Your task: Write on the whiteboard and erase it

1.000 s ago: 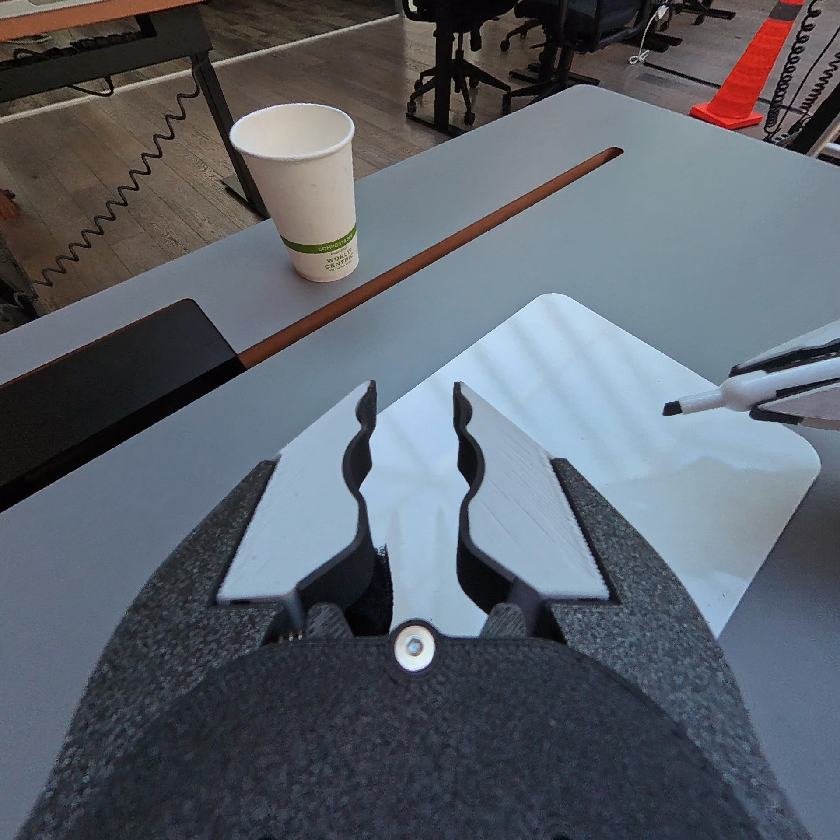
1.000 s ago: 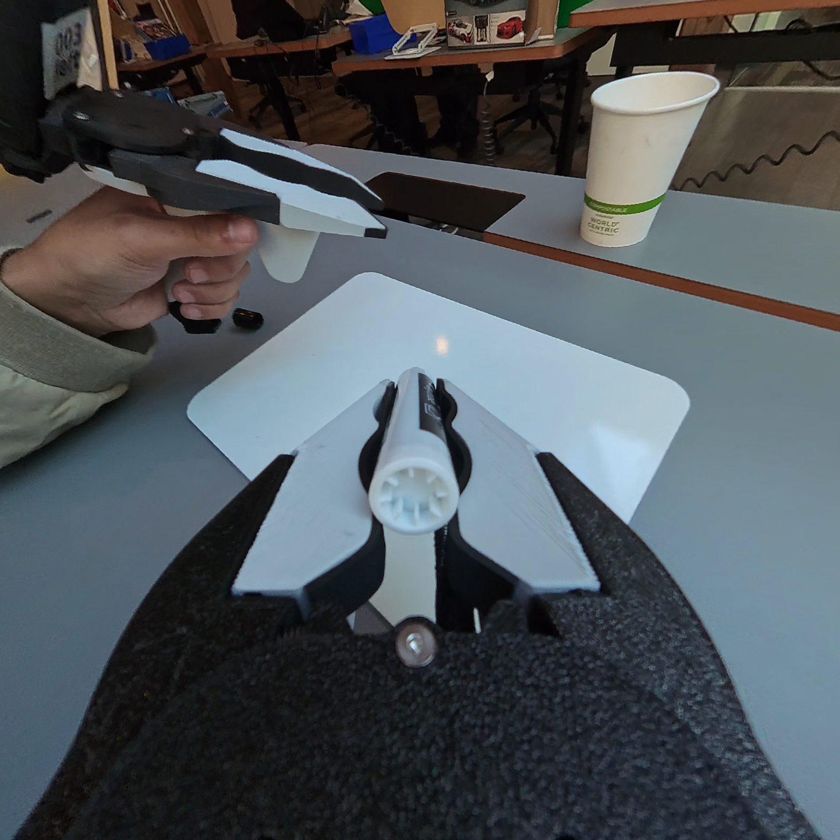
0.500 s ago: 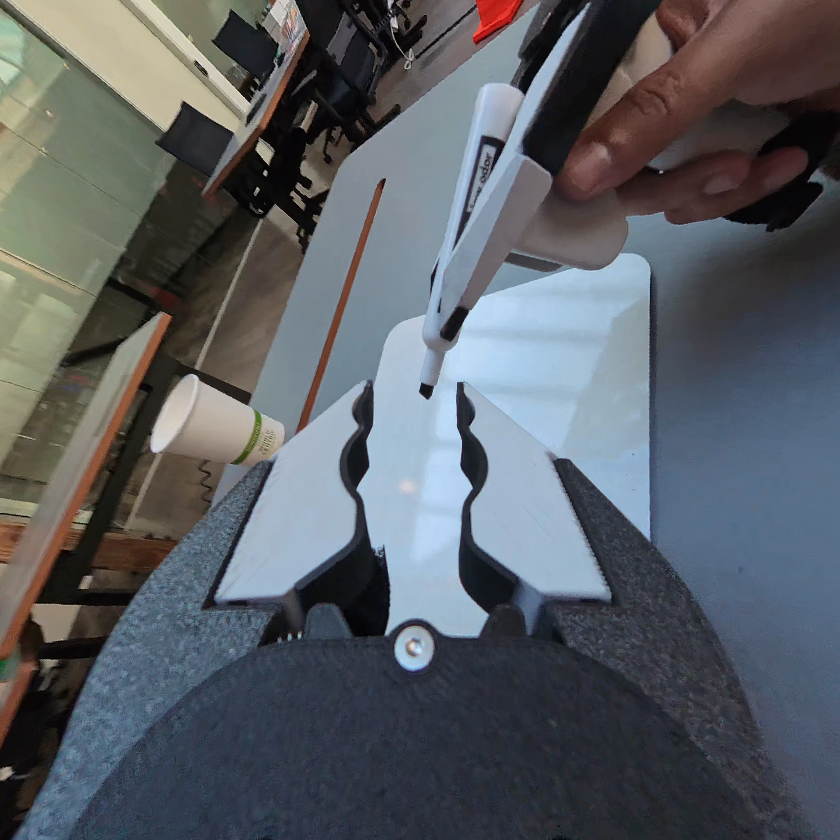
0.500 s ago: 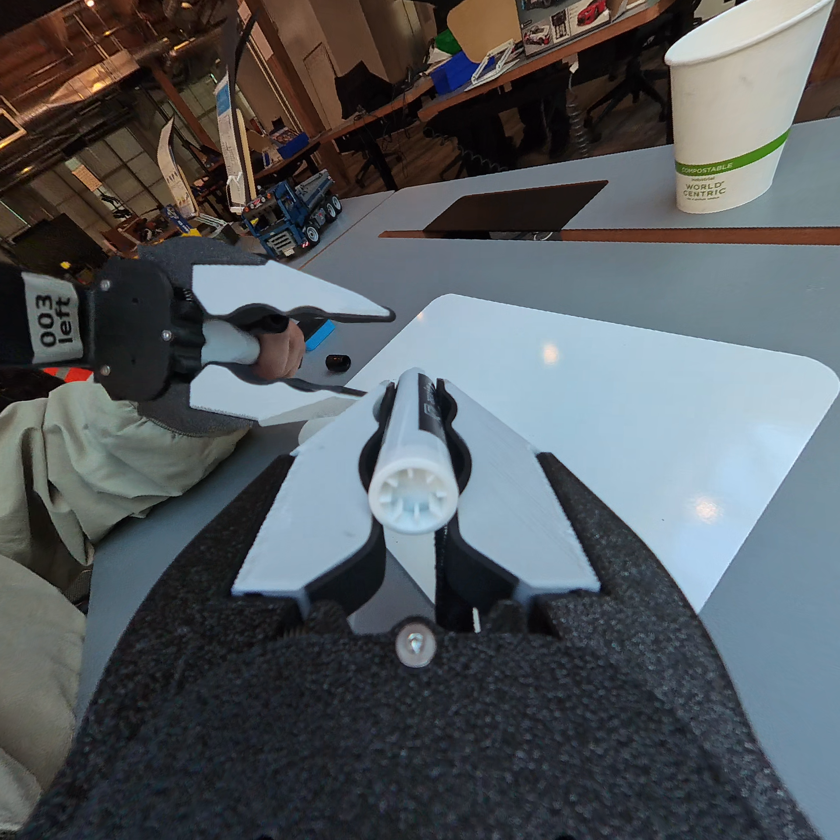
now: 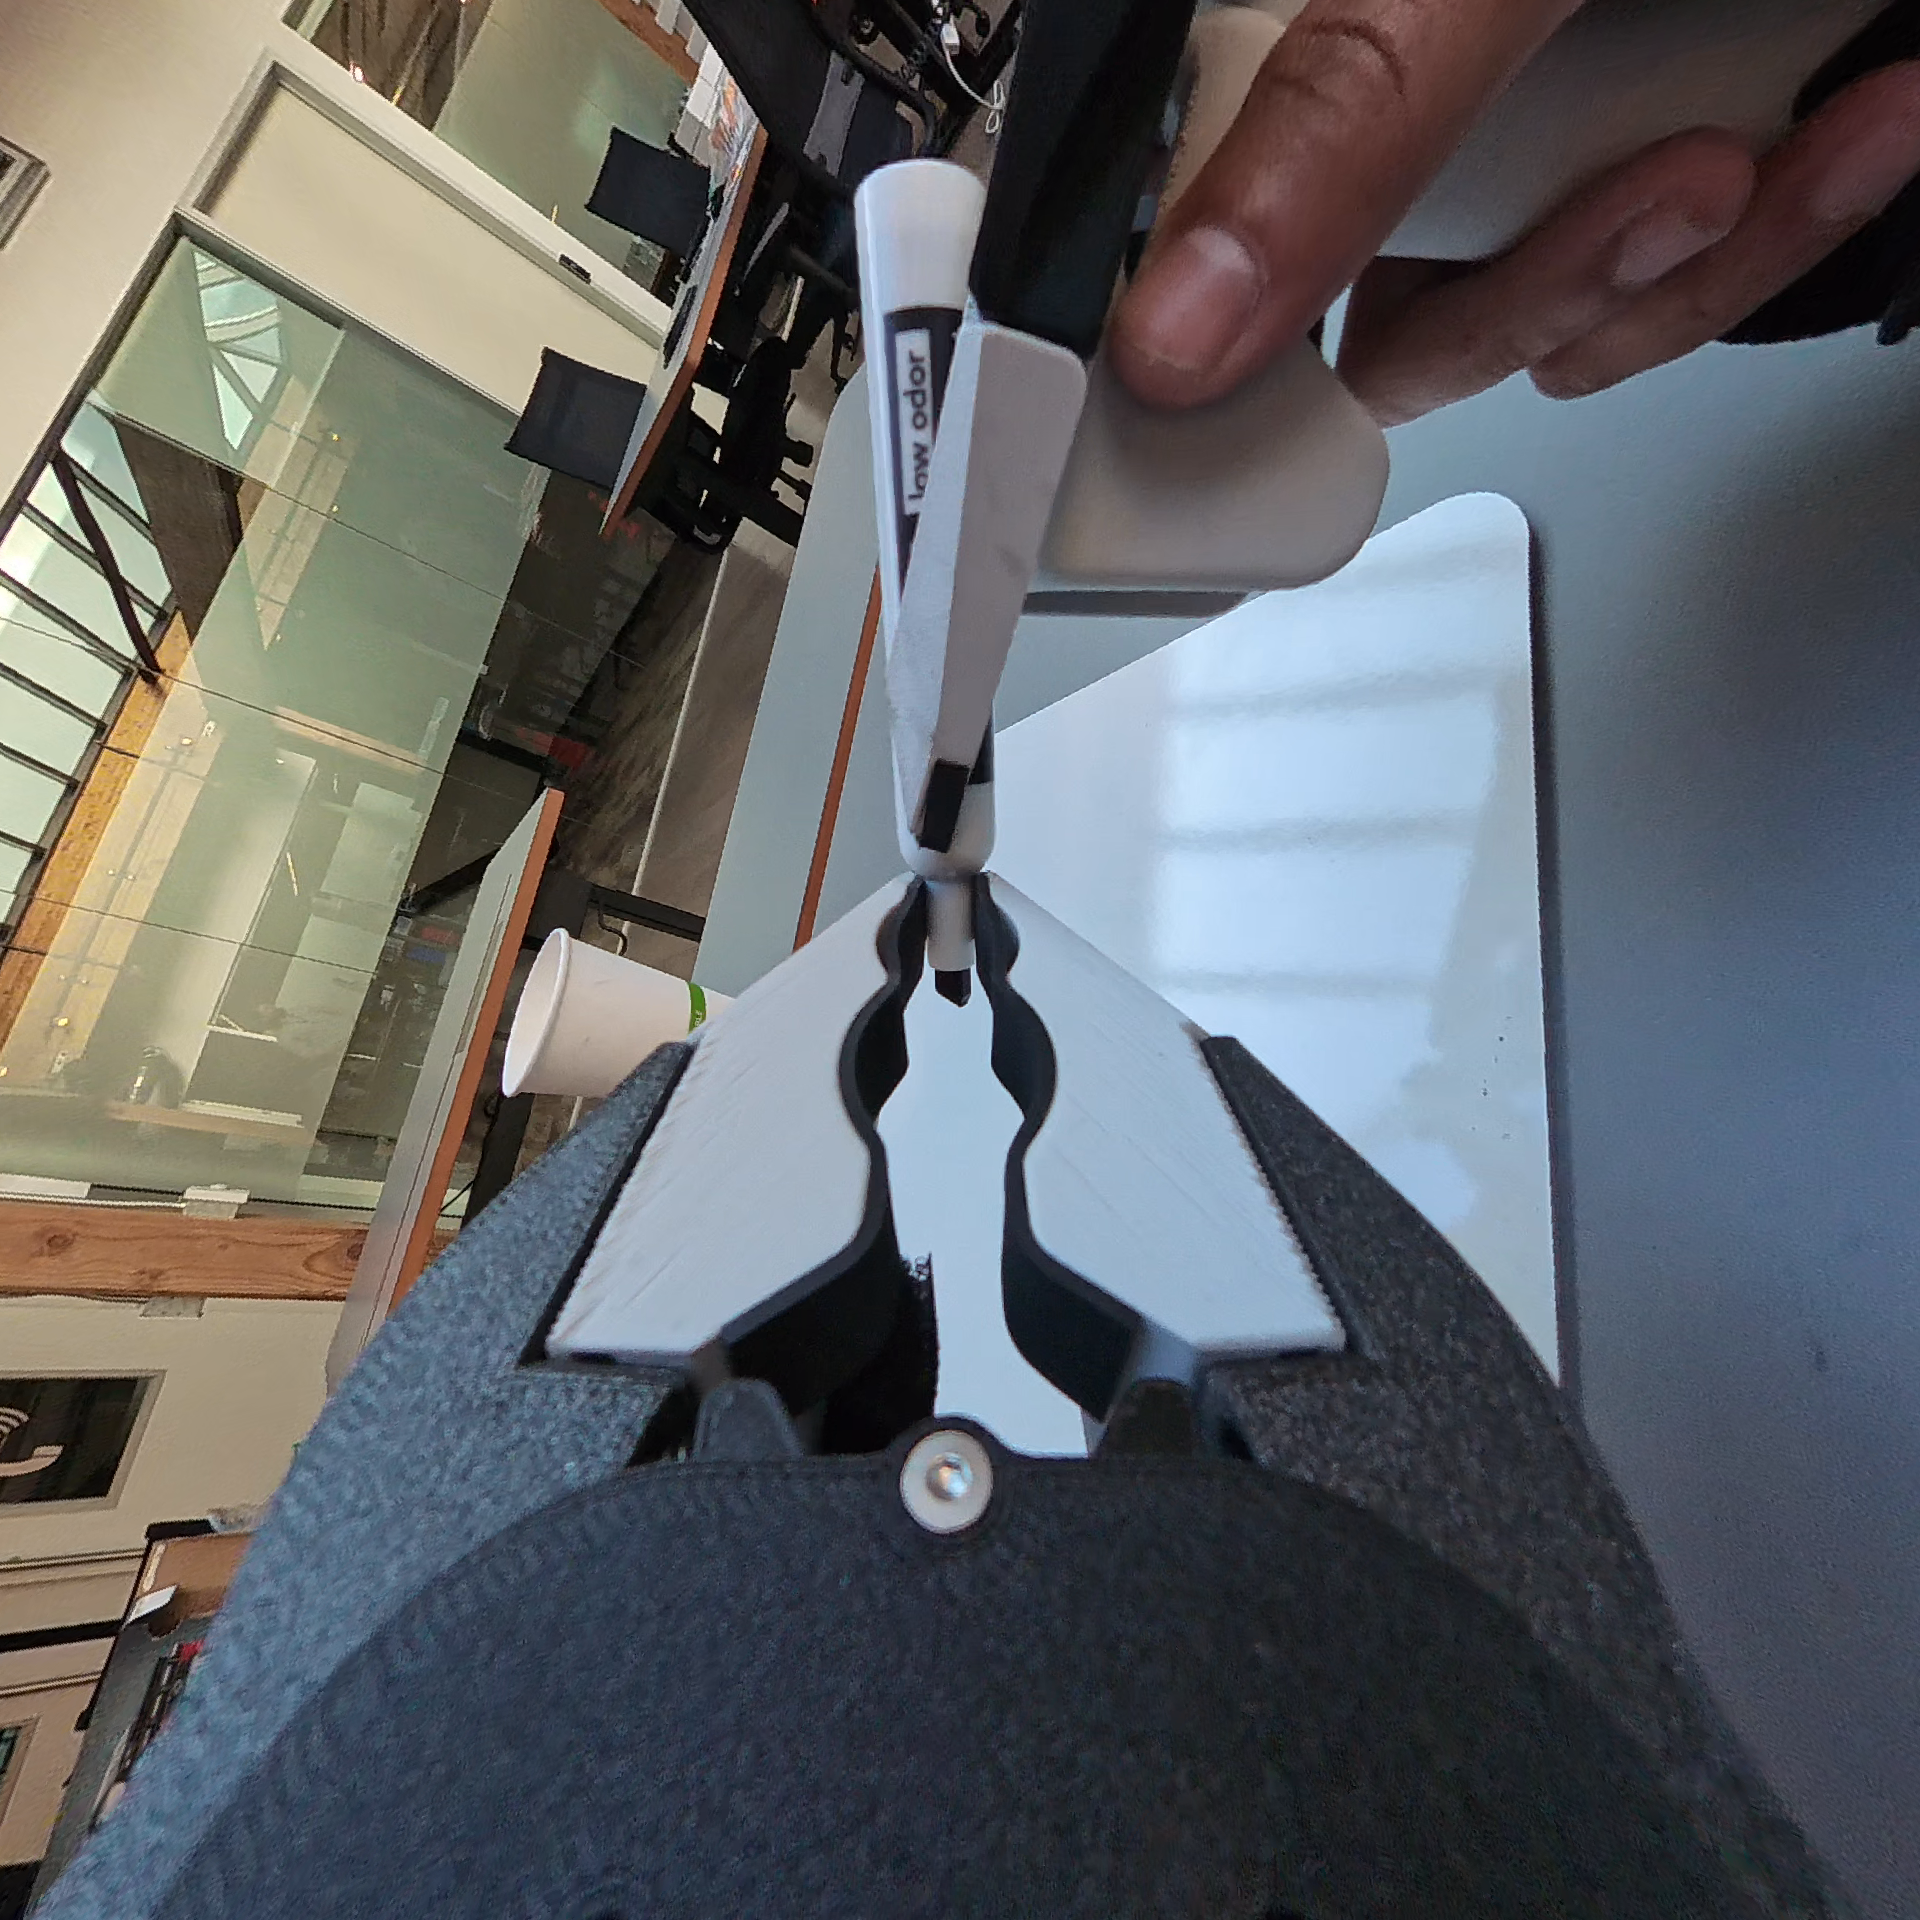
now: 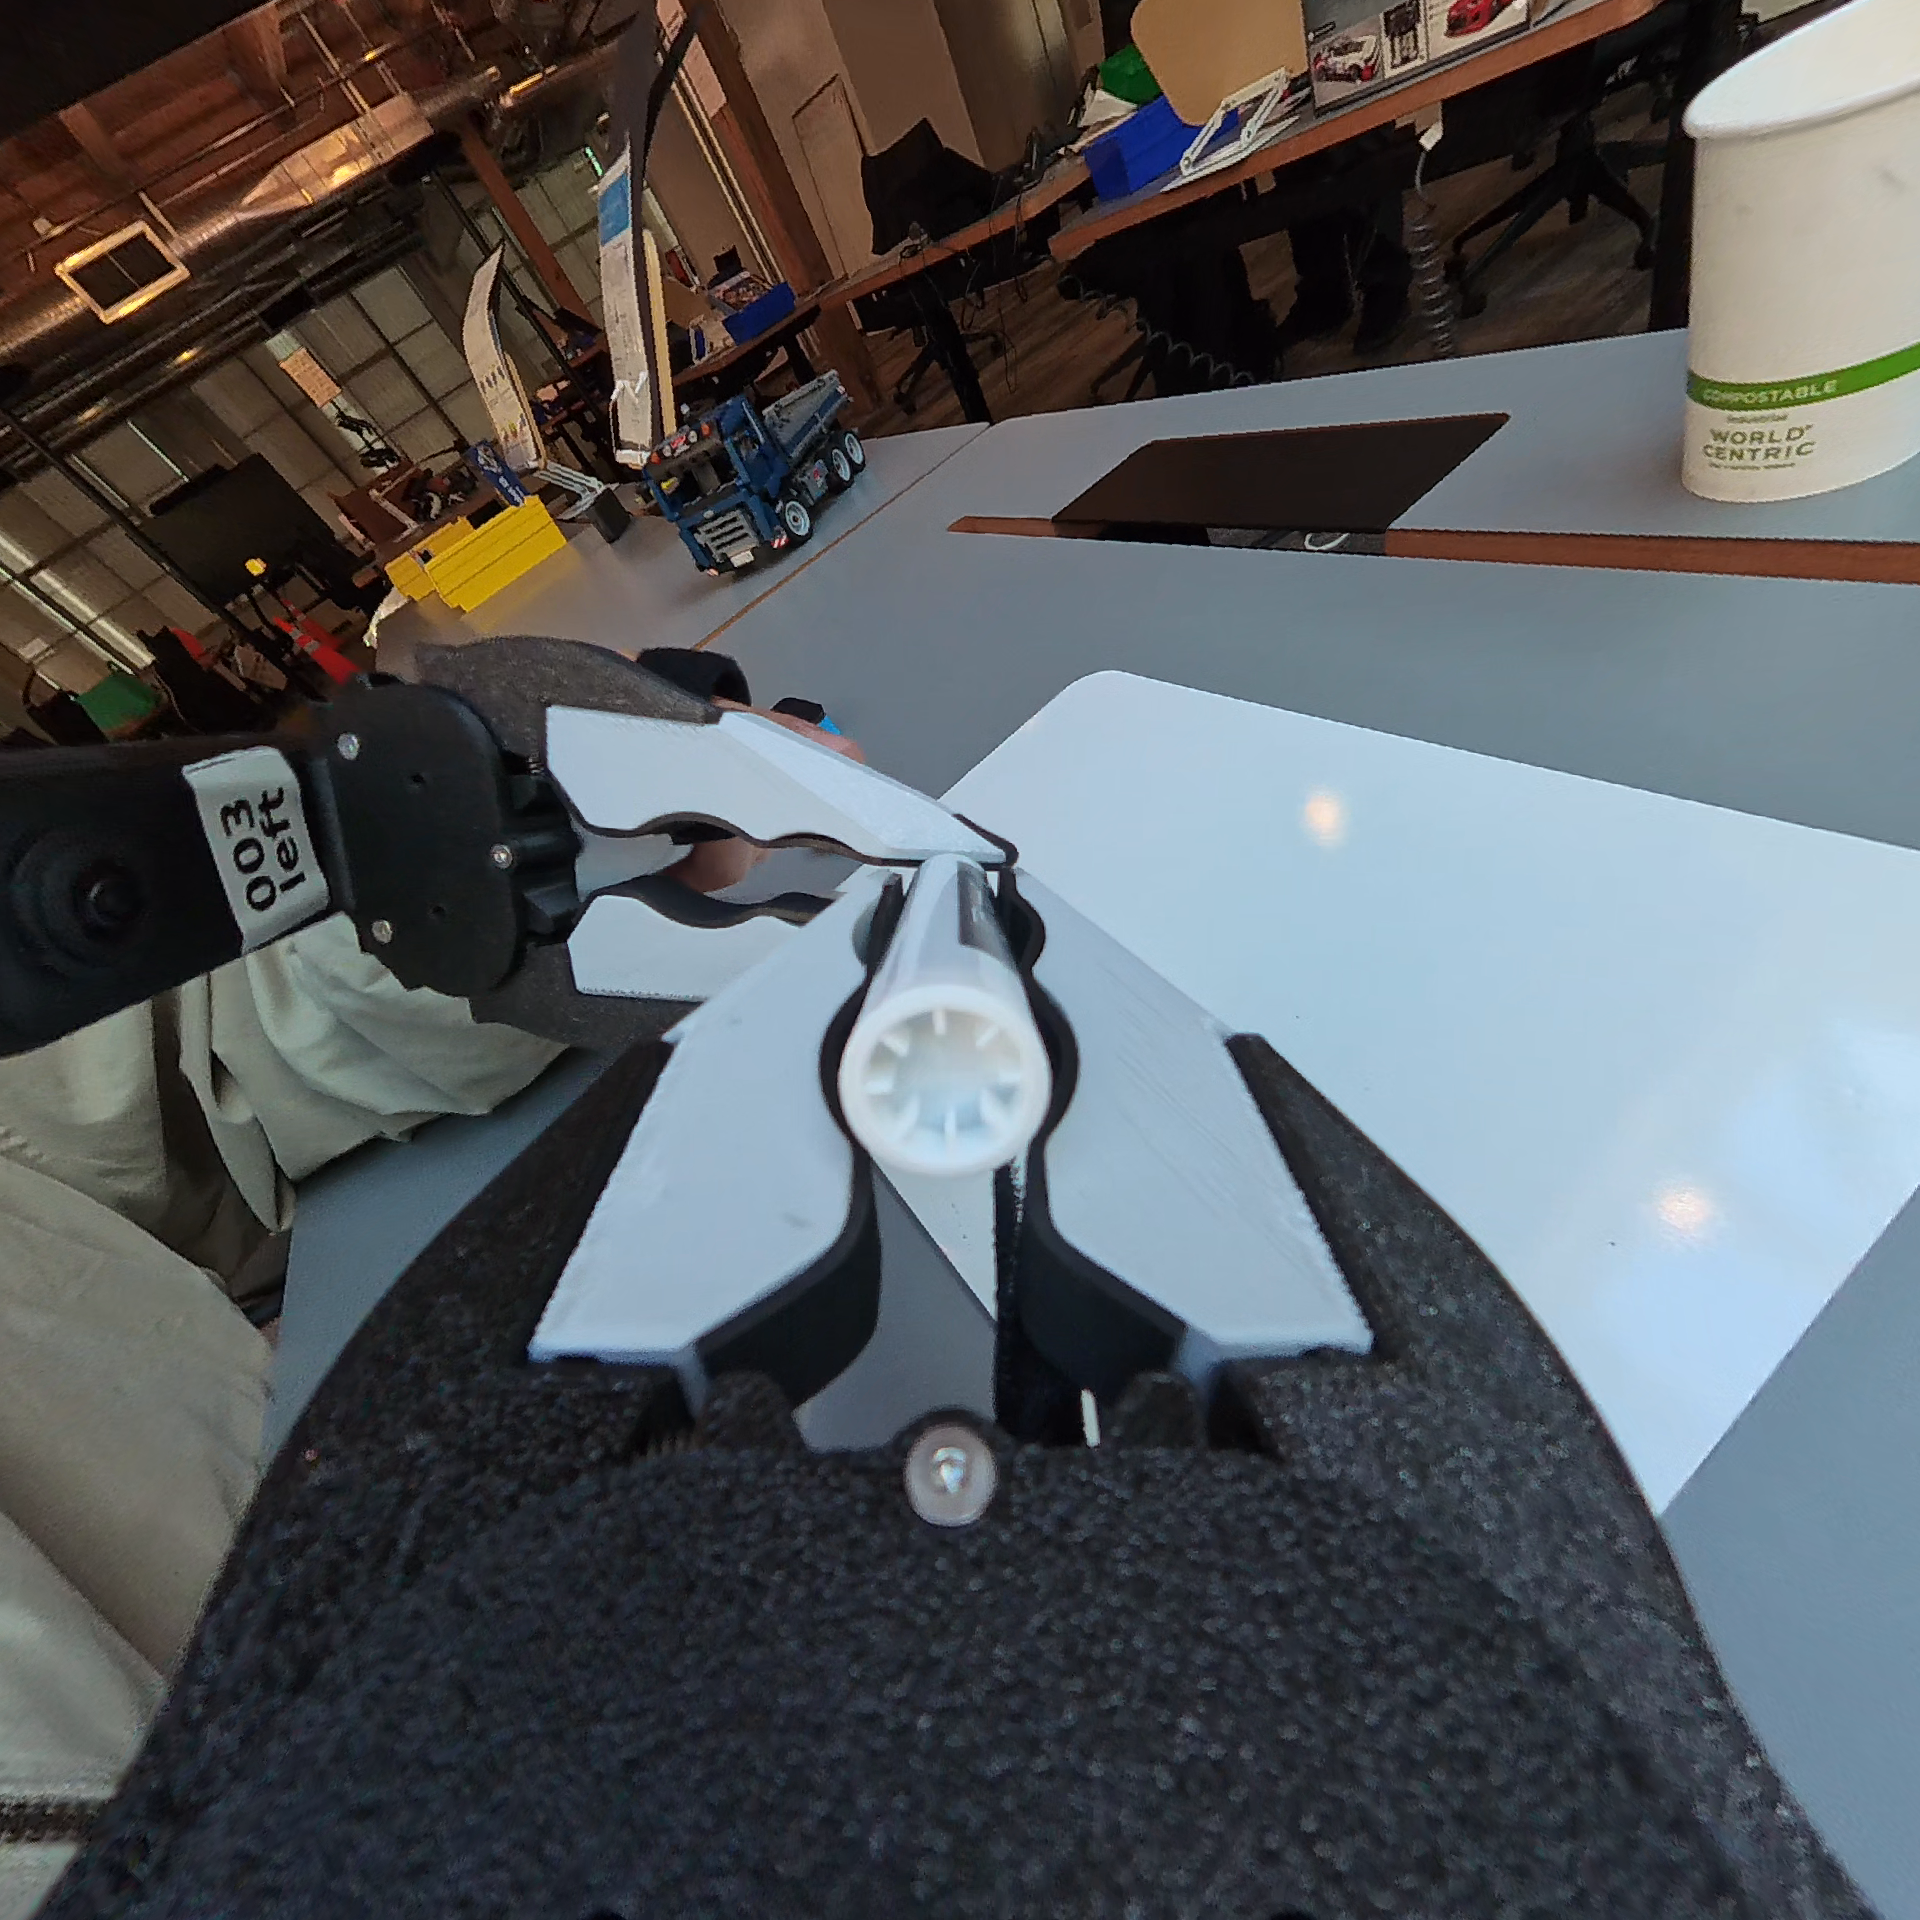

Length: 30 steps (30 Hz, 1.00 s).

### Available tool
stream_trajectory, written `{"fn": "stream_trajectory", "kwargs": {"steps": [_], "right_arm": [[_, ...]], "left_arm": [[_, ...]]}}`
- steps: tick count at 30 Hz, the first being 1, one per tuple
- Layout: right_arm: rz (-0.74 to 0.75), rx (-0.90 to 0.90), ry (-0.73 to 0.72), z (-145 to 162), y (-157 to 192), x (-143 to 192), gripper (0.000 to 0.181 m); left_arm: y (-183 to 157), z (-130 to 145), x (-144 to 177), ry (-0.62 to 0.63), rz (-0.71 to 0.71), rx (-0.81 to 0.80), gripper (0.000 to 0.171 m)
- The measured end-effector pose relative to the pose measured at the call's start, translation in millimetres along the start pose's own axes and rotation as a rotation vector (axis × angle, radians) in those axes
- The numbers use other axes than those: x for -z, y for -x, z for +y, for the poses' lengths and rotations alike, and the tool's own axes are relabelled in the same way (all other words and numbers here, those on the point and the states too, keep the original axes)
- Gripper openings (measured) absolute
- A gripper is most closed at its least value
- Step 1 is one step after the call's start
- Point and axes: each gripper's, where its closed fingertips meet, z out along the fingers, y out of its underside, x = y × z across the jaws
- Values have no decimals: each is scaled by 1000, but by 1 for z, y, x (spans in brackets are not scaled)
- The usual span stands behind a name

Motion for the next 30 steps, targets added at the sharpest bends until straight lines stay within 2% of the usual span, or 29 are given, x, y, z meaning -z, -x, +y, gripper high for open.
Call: {"fn": "stream_trajectory", "kwargs": {"steps": [8,13,16,17,19,23,25,27,30], "right_arm": [[-9,290,42,2,15,3,19],[4,331,66,7,14,1,18],[2,322,61,7,13,0,18],[7,312,63,7,11,0,18],[34,312,69,7,4,2,18],[115,286,72,4,-11,6,18],[189,303,80,3,-21,8,18],[265,327,87,3,-33,8,18],[298,308,99,-3,-46,-2,18]], "left_arm": [[-9,-5,12,-62,182,74,8],[-12,-1,11,-50,194,53,8],[-11,1,10,-49,207,118,9],[-11,3,11,-40,213,156,12],[-5,17,18,-19,219,262,33],[18,62,44,-20,223,633,35],[31,89,57,-8,153,775,36],[48,115,71,-4,-1,878,37],[66,135,82,-6,-173,1027,37]]}}
